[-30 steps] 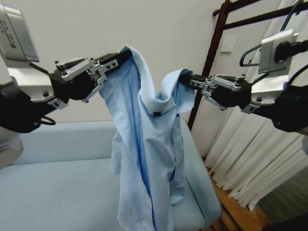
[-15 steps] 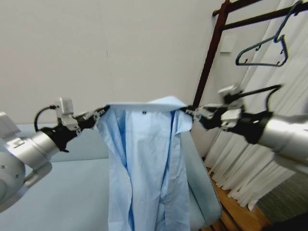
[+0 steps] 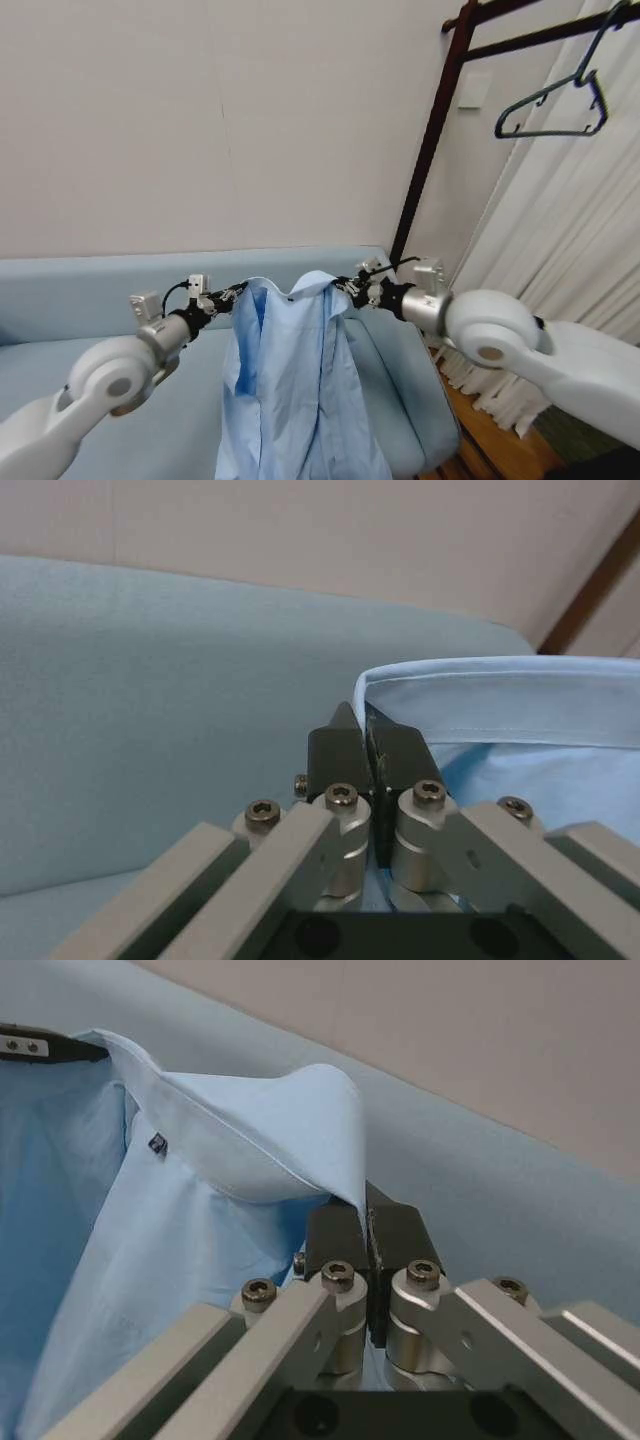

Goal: Pick up the clothes from the sofa and hang them on the clothes hanger.

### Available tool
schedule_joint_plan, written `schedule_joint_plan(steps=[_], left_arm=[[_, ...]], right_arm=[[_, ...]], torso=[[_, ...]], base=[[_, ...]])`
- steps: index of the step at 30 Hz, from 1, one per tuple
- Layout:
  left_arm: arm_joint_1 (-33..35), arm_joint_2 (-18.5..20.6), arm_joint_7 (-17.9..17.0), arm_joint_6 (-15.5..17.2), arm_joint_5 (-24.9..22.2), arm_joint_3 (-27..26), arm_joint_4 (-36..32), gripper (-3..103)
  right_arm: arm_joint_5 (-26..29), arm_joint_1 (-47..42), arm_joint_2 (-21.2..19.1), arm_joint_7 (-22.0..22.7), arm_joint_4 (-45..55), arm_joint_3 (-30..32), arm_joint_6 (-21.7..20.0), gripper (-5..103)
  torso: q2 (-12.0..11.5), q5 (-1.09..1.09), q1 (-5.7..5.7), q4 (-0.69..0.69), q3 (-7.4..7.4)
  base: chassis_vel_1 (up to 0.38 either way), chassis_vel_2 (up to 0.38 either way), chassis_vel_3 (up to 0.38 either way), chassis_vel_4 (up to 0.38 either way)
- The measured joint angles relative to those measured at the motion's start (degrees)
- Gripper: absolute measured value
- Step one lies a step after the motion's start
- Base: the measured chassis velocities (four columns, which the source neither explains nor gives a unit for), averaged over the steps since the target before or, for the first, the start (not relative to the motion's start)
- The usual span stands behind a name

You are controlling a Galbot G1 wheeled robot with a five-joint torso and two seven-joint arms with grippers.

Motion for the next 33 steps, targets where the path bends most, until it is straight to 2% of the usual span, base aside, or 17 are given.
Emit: schedule_joint_plan(steps=[1, 5, 6, 10, 11, 16, 17, 21, 22, 26, 32, 33], left_arm=[[0.0, 0.0, 0.0, 0.0, 0.0, 0.0, 0.0, 0], [-12.45, -6.47, 0.28, -1.29, 5.1, 13.04, 11.81, 0], [-12.45, -6.47, 0.28, -1.29, 5.1, 13.04, 11.81, 0], [-20.76, -12.56, 2.25, -2.33, 10.08, 21.48, 24.41, 0], [-20.76, -12.56, 2.25, -2.33, 10.08, 21.48, 24.41, 0], [-27.26, -20.92, 7.13, -4.47, 17.34, 28.82, 40.6, 0], [-27.26, -20.92, 7.13, -4.47, 17.34, 28.82, 40.6, 0], [-31.09, -29.19, 10.56, -6.4, 22.04, 32.19, 54.37, 0], [-31.09, -29.19, 10.56, -6.4, 22.04, 32.19, 54.37, 0], [-33.66, -36.45, 12.51, -8.96, 26.49, 33.39, 67.73, 0], [-34.41, -40.23, 13.03, -10.7, 29.35, 33.87, 74.84, -2], [-34.41, -40.71, 13.14, -10.8, 29.68, 33.88, 75.73, 2]], right_arm=[[0.0, 0.0, 0.0, 0.0, 0.0, 0.0, 0.0, 0], [-8.61, 0.78, 4.66, -4.31, -8.39, -4.92, 1.31, 0], [-8.61, 0.78, 4.66, -4.31, -8.39, -4.92, 1.31, 0], [-12.75, 0.56, 9.63, -5.5, -16.29, -7.94, 2.25, 0], [-12.75, 0.56, 9.63, -5.5, -16.29, -7.94, 2.25, 0], [-19.65, 0.15, 16.52, -8.08, -29.63, -10.31, 4.42, 0], [-19.65, 0.15, 16.52, -8.08, -29.63, -10.31, 4.42, 0], [-26.26, -1.3, 23.01, -10.49, -41.66, -10.25, 7.37, 0], [-26.26, -1.3, 23.01, -10.49, -41.66, -10.25, 7.37, 0], [-30.09, -2.7, 27.58, -11.66, -49.57, -10.55, 9.56, 0], [-33.1, -4.62, 30.25, -11.82, -55.12, -10.67, 10.84, 0], [-33.42, -4.91, 30.57, -11.79, -56.17, -10.67, 10.92, 0]], torso=[[0.0, 0.0, 0.0, 0.0, 0.0], [0.0, 0.01, 0.0, -0.06, 0.0], [0.0, 0.01, 0.0, -0.06, 0.0], [0.0, 0.02, 0.0, -0.04, -0.01], [0.0, 0.02, 0.0, -0.04, -0.01], [0.0, 0.01, 0.0, -0.03, -0.01], [0.0, 0.01, 0.0, -0.03, -0.01], [0.0, 0.02, 0.0, -0.03, 0.0], [0.0, 0.02, 0.0, -0.03, 0.0], [0.0, 0.02, 0.0, -0.04, -0.01], [0.0, 0.02, -0.01, -0.02, -0.01], [0.0, 0.02, -0.01, -0.03, -0.01]], base=[[0.0, 0.0, 0.0, 0.0], [0.0, 0.0, 0.0, 0.0], [0.0, 0.0, 0.0, 0.0], [0.0, 0.0, 0.0, 0.0], [0.0, 0.0, 0.0, 0.0], [0.0, 0.0, 0.0, 0.0], [0.0, 0.0, 0.0, 0.0], [0.0, 0.0, 0.0, 0.0], [0.0, 0.0, 0.0, 0.0], [0.0, 0.0, 0.0, 0.0], [0.0, 0.0, 0.0, 0.0], [0.0, 0.0, 0.0, 0.0]])
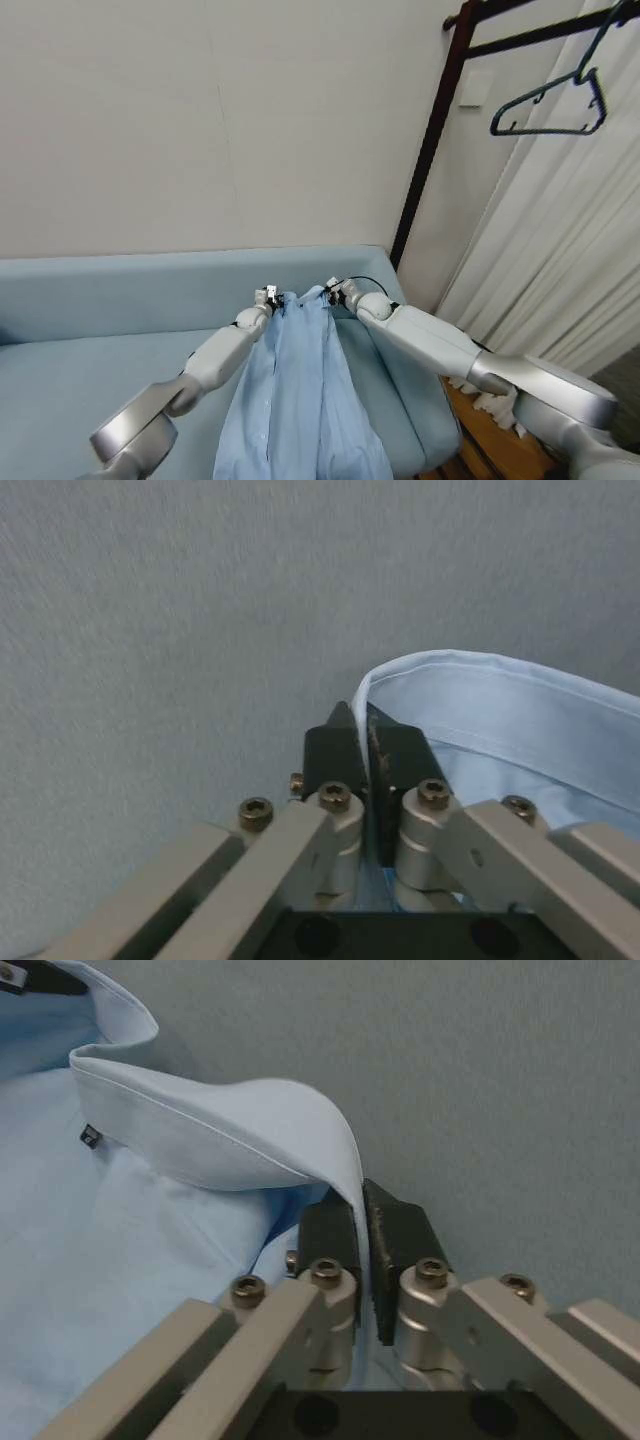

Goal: Pick up the clothes from the sofa and hang them on the clothes hanger.

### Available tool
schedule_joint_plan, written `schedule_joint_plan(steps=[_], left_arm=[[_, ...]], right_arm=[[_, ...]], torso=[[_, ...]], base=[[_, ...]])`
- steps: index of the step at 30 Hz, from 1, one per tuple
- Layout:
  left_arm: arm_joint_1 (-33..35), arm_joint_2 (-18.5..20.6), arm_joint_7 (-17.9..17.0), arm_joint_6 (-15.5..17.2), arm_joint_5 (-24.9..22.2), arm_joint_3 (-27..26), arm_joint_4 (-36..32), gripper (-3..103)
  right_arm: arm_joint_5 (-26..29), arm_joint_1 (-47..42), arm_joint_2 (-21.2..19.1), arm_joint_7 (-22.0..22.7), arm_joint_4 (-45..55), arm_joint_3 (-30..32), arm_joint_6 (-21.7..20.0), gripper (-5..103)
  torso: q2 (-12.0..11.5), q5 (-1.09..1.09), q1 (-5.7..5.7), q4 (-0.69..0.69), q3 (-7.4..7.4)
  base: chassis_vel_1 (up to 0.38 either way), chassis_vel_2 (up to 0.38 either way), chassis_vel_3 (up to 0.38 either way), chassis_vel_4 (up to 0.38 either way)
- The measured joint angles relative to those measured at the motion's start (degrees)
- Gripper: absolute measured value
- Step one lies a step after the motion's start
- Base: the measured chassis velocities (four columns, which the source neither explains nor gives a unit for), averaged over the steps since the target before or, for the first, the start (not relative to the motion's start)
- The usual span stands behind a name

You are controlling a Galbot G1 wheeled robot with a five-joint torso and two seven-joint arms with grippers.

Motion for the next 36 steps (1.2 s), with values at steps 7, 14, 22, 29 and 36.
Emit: schedule_joint_plan(steps=[7, 14, 22, 29, 36], left_arm=[[1.46, 2.07, 2.75, 2.18, -0.09, -0.29, -1.33, 29], [4.92, 6.64, 4.14, 3.94, -0.76, -3.57, -7.1, 50], [16.64, 17.16, 5.9, 4.35, -5.38, -14.17, -22.69, 83], [24.97, 20.66, 8.79, 5.65, -16.99, -22.68, -25.64, 100], [28.74, 18.42, 11.23, 9.19, -27.39, -26.84, -24.31, 100]], right_arm=[[2.53, -0.31, 0.04, -0.53, -2.52, 0.75, -0.43, 32], [3.31, -1.12, -2.28, 0.27, 0.82, 2.13, -0.54, 53], [8.33, -5.47, -10.07, 3.94, 13.36, 7.07, -2.72, 81], [12.43, -10.74, -16.0, 9.33, 25.79, 12.73, -4.83, 99], [16.63, -12.57, -18.39, 12.93, 32.69, 14.71, -7.27, 100]], torso=[[0.01, 0.0, -0.01, 0.01, -0.01], [0.01, -0.02, -0.01, -0.02, -0.01], [0.02, 0.0, -0.02, 0.01, -0.02], [0.02, -0.02, -0.02, -0.01, -0.02], [0.02, -0.02, -0.02, -0.01, -0.01]], base=[[0.0, 0.0, 0.0, 0.0], [0.0, 0.0, 0.0, 0.0], [0.0, 0.0, 0.0, 0.0], [0.0, 0.0, 0.0, 0.0], [0.0, 0.0, 0.0, 0.0]])
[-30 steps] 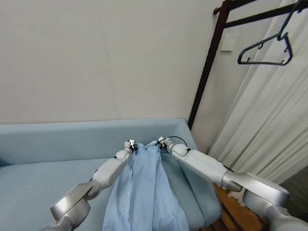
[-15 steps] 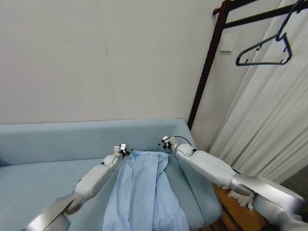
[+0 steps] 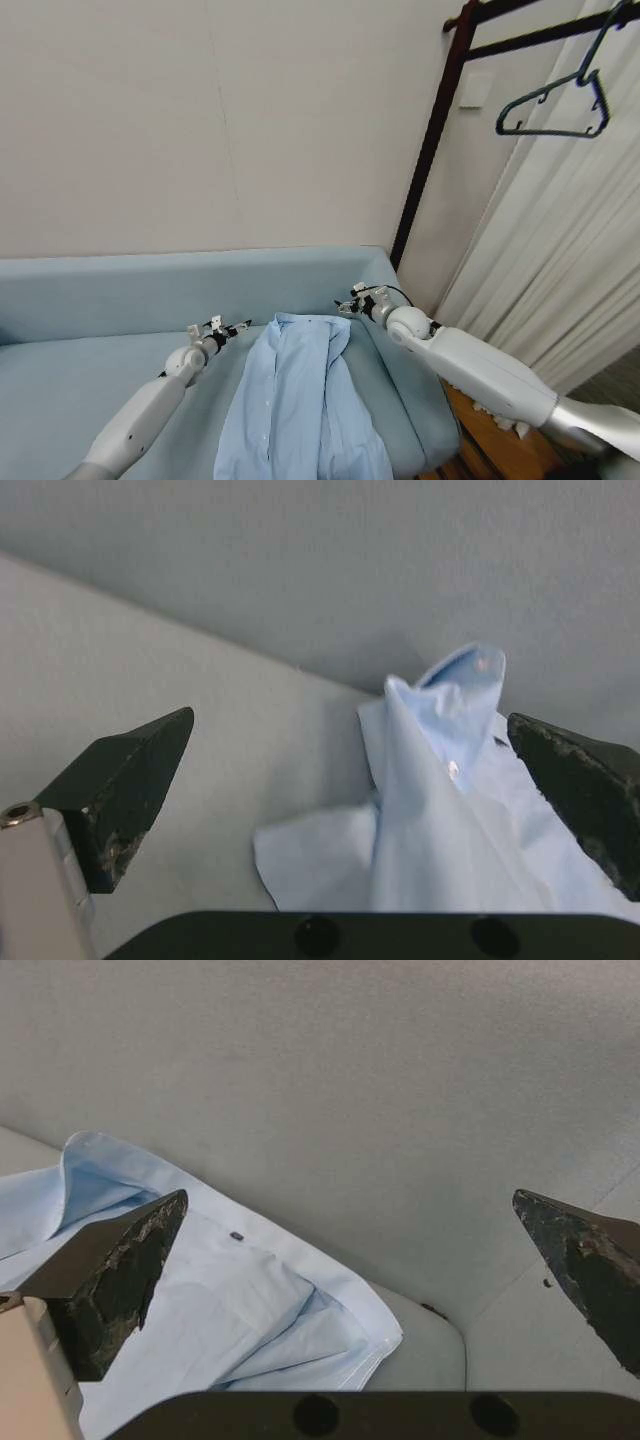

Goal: Pick up the clothes from the sofa and hang them on the clothes hanger.

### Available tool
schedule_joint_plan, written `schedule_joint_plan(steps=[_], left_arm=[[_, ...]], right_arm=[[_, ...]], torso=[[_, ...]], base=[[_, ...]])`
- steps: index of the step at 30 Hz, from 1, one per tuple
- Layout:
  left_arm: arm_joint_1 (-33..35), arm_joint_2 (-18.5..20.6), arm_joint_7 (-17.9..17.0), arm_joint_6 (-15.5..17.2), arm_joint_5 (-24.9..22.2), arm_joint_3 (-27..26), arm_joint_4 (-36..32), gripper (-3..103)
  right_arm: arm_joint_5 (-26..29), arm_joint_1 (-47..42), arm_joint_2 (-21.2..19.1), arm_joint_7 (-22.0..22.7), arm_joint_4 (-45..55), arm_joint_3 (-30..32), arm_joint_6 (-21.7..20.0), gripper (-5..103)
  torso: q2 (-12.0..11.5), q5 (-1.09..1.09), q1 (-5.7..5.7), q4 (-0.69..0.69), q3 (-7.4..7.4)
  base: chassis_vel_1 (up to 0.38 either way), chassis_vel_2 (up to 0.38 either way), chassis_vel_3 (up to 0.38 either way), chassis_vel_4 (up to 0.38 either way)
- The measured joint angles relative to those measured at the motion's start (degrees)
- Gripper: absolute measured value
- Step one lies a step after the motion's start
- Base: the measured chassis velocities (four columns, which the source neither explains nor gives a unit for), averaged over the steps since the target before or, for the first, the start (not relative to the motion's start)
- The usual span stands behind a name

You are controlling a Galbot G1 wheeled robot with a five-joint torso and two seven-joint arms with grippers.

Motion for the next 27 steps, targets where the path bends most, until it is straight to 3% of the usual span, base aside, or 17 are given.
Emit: schedule_joint_plan(steps=[11, 14, 16, 23, 25, 27], left_arm=[[3.64, -1.47, 1.91, 1.26, -2.51, -0.53, 0.61, 101], [2.55, -2.25, 3.15, 1.54, -2.55, 0.16, 2.56, 85], [2.18, -2.61, 3.4, 1.56, -2.54, 0.3, 3.09, 85], [0.11, -4.7, 4.77, 1.77, -2.27, 0.91, 6.53, 52], [0.08, -4.87, 4.78, 1.77, -2.24, 0.84, 6.55, 52], [0.15, -4.87, 4.79, 1.76, -2.16, 0.69, 6.2, 41]], right_arm=[[1.06, -1.2, -1.29, 0.34, 2.32, 0.06, -0.81, 100], [0.96, -1.29, -1.2, 0.23, 2.26, -0.39, -0.86, 100], [0.88, -1.29, -1.2, 0.13, 2.25, -0.67, -0.87, 100], [0.49, -1.08, -1.36, 0.1, 2.02, -1.8, -0.87, 100], [0.28, -1.07, -1.51, 0.07, 2.01, -1.92, -0.87, 100], [0.05, -1.17, -1.75, -0.01, 2.04, -2.01, -0.85, 100]], torso=[[0.0, 0.02, 0.01, 0.01, 0.0], [0.0, 0.02, 0.01, 0.02, 0.0], [0.0, 0.02, 0.01, 0.01, 0.01], [-0.01, 0.01, 0.01, 0.01, 0.01], [-0.01, 0.0, 0.02, 0.01, 0.01], [-0.01, 0.01, 0.02, 0.01, 0.01]], base=[[0.0, 0.0, 0.0, 0.0], [0.0, 0.0, 0.0, 0.0], [0.0, 0.0, 0.0, 0.0], [0.0, 0.0, 0.0, 0.0], [0.0, 0.0, 0.0, 0.0], [0.0, 0.0, 0.0, 0.0]])
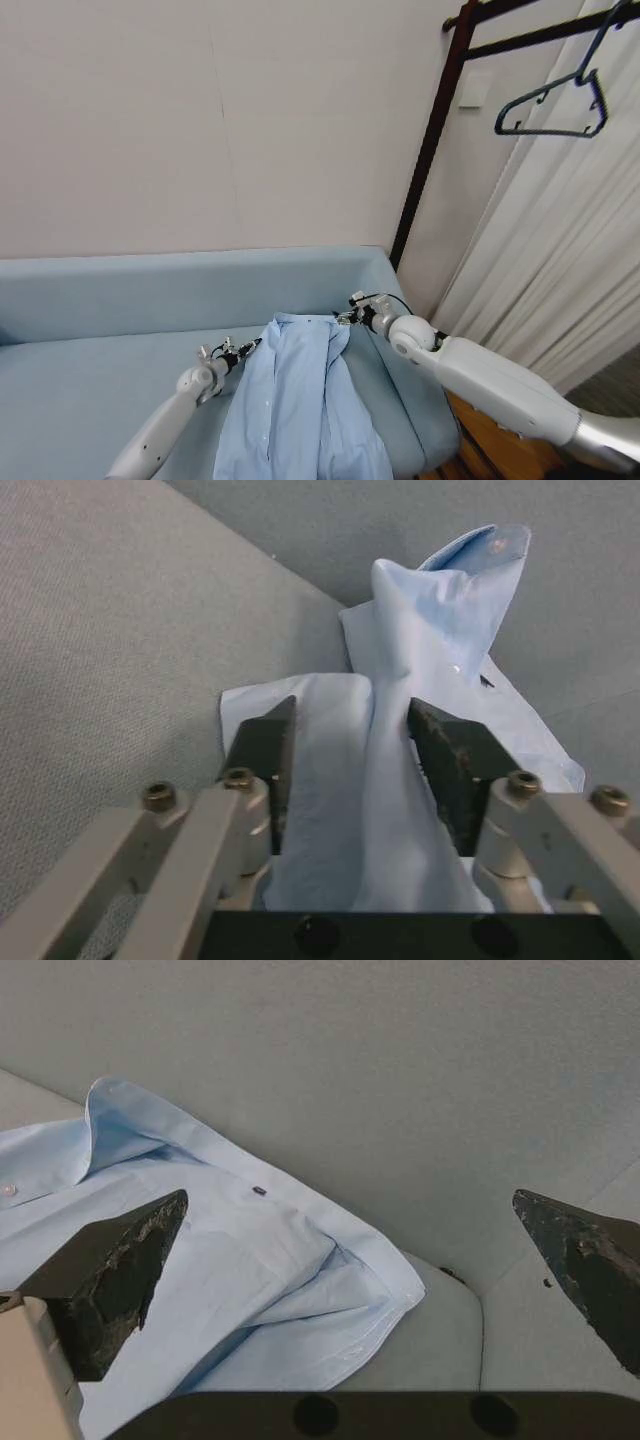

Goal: Pick up the clothes from the sofa and hang them on the clothes hanger.

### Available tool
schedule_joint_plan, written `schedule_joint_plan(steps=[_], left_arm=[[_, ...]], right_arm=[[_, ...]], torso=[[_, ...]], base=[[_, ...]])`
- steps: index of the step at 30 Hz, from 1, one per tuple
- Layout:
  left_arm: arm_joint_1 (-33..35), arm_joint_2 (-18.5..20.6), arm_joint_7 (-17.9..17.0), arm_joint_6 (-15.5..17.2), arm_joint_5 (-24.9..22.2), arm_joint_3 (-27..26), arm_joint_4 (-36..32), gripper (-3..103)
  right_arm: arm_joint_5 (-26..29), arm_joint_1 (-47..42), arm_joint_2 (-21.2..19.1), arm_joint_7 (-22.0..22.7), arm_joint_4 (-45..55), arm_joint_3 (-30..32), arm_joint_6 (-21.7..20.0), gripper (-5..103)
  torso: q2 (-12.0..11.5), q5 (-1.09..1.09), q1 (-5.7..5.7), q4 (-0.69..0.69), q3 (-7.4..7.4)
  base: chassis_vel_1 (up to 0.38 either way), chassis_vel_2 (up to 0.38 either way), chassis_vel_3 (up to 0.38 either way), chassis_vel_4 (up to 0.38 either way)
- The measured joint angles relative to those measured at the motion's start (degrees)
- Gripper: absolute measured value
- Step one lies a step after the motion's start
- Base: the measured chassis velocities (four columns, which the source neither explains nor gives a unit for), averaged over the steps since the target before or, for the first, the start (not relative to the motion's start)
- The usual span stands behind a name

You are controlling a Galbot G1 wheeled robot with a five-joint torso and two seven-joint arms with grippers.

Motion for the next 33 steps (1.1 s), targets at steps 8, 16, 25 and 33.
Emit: schedule_joint_plan(steps=[8, 16, 25, 33], left_arm=[[0.8, 1.01, 0.01, -0.09, 0.76, -0.09, -1.73, 14], [3.06, 3.56, -1.23, -0.46, 3.21, -1.24, -6.15, 0], [7.59, 9.03, -4.68, -1.31, 9.93, -4.39, -18.46, 0], [9.9, 11.36, -6.95, -0.65, 19.8, -3.43, -23.2, 0]], right_arm=[[-0.38, -0.76, -0.12, -0.34, 0.15, 0.1, 0.26, 100], [-0.62, -2.05, -0.57, -1.1, 0.92, 1.36, 0.35, 100], [-0.81, -5.97, -2.24, -2.62, 2.86, 5.27, 0.41, 100], [-1.54, -11.95, -4.66, -2.7, 5.82, 9.29, 1.04, 100]], torso=[[0.0, 0.0, 0.0, 0.0, 0.0], [0.0, 0.0, 0.0, 0.01, 0.0], [0.0, 0.01, 0.0, 0.02, 0.0], [0.0, 0.01, -0.01, -0.03, -0.01]], base=[[0.0, 0.0, 0.0, 0.0], [0.0, 0.0, 0.0, 0.0], [0.0, 0.0, 0.0, 0.0], [0.0, 0.0, 0.0, 0.0]])
